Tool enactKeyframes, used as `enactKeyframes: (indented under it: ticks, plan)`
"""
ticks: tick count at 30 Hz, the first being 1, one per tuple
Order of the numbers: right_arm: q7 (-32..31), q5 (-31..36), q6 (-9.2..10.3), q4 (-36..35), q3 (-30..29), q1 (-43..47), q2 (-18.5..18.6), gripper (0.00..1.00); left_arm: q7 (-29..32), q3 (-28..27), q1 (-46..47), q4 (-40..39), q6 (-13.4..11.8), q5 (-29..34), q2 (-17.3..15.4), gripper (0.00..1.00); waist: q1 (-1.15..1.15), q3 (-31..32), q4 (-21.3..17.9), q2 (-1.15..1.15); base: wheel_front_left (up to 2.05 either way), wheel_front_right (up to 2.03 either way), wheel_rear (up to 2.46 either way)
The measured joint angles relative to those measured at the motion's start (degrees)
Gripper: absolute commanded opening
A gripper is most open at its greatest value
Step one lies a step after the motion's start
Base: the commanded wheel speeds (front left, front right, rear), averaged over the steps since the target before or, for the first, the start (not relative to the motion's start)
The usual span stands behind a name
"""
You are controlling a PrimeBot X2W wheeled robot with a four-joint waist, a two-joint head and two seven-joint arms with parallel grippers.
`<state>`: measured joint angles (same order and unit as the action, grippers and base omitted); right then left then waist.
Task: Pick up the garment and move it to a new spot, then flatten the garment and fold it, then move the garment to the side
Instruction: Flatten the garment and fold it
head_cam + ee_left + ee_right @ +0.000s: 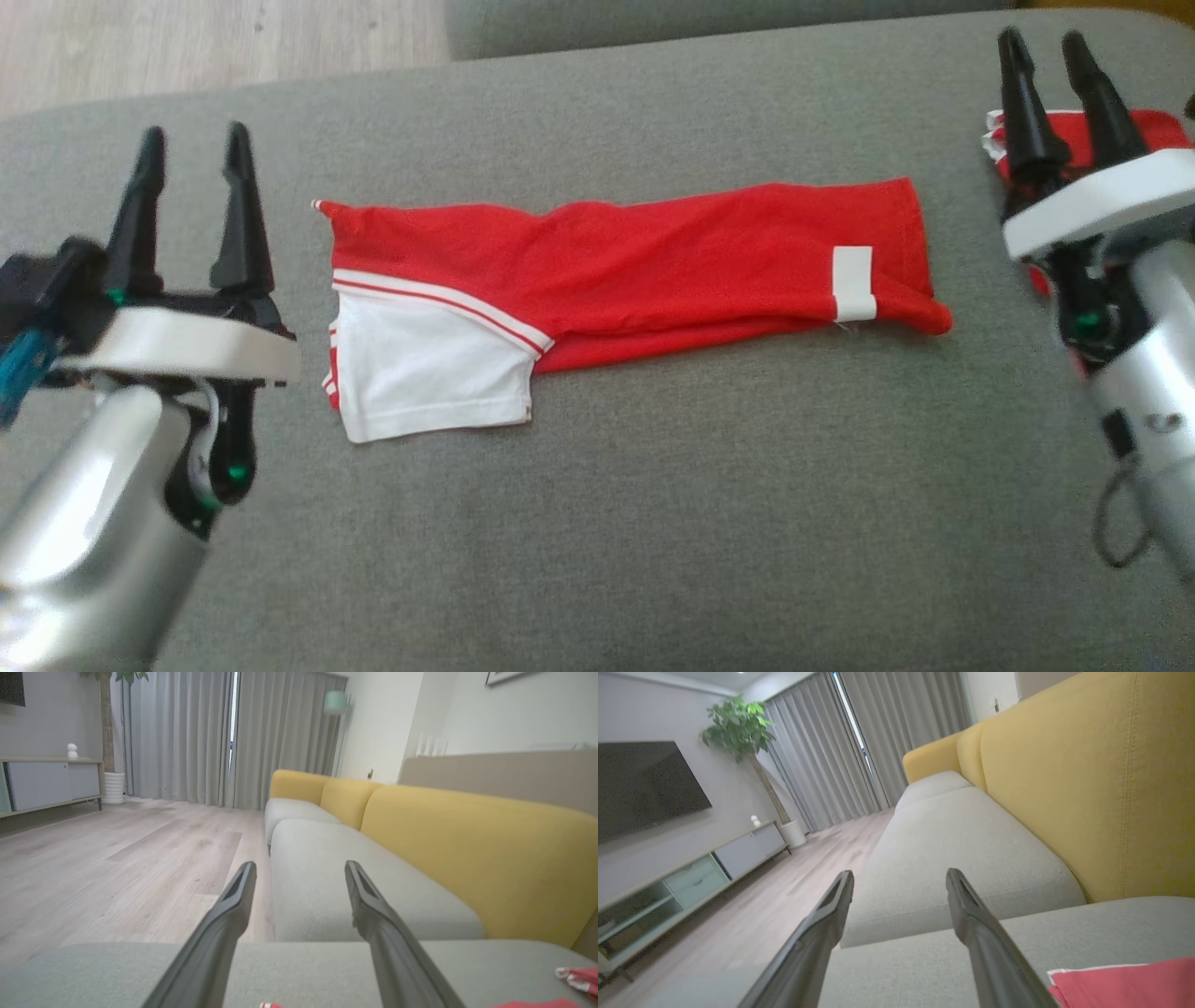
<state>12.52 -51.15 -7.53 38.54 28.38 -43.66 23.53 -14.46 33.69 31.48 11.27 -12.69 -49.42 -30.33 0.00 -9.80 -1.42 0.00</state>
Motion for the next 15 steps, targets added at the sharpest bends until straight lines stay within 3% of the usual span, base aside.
enactKeyframes:
  ticks: [5, 12, 15]
  plan:
    - [1.9, 7.8, 0.0, -2.0, -8.0, 5.2, -7.0, 1.0, -0.3, -10.9, -10.0, -5.3, 0.2, 8.8, 7.0, 1.0, -0.01, 1.5, -0.7, 0.0, 0.0, 0.0, 0.0]
    - [1.9, 24.4, 0.0, -7.4, -20.2, 20.8, -17.5, 1.0, -0.2, -16.6, -21.9, -3.3, 5.2, 19.1, 15.7, 1.0, 0.0, 3.0, -1.1, 0.0, 0.0, 0.0, 0.0]
    - [1.9, 28.3, 0.0, -9.1, -21.9, 25.2, -19.4, 1.0, -0.2, -19.5, -24.1, -2.2, 7.3, 22.9, 18.3, 1.0, -0.01, 3.2, -1.2, 0.0, 0.0, 0.0, 0.0]
